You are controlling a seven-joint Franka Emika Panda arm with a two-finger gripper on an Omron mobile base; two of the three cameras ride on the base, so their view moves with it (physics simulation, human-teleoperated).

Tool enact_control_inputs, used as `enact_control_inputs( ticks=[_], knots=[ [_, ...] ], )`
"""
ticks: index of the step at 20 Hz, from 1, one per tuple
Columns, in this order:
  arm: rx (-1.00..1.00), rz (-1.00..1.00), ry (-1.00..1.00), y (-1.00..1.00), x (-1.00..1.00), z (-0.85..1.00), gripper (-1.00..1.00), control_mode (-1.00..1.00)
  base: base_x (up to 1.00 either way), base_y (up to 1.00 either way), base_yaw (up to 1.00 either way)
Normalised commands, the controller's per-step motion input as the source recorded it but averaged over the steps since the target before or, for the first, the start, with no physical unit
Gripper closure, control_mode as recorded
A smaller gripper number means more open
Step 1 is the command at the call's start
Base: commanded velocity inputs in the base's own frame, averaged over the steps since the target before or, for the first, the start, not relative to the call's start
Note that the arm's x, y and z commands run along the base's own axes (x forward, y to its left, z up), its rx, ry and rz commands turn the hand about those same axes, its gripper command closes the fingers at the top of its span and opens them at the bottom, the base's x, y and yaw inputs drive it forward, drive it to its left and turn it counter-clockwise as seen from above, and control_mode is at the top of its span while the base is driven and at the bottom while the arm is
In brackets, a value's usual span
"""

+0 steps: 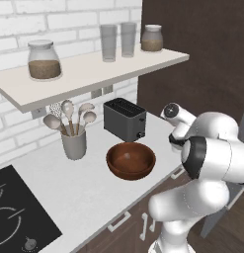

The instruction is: Grab a lemon wedge from the fridge and one ice cube from the ice bowl, and put them in the glass of lemonade.

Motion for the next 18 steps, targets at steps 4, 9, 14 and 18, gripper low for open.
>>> enact_control_inputs(
  ticks=[4,9,14,18],
  knots=[
    [0.0,-0.01,-0.11,0.15,-0.4,0.68,-1.0,-1.0,0.0,0.0,0.0],
    [0.08,-0.07,-0.23,0.24,-0.49,0.88,-1.0,-1.0,0.0,0.0,0.0],
    [0.18,-0.1,-0.31,0.34,-0.59,0.97,-1.0,-1.0,0.0,0.0,0.0],
    [0.16,-0.04,-0.2,0.32,-0.7,0.67,-1.0,-1.0,0.0,0.0,0.0]
  ],
)
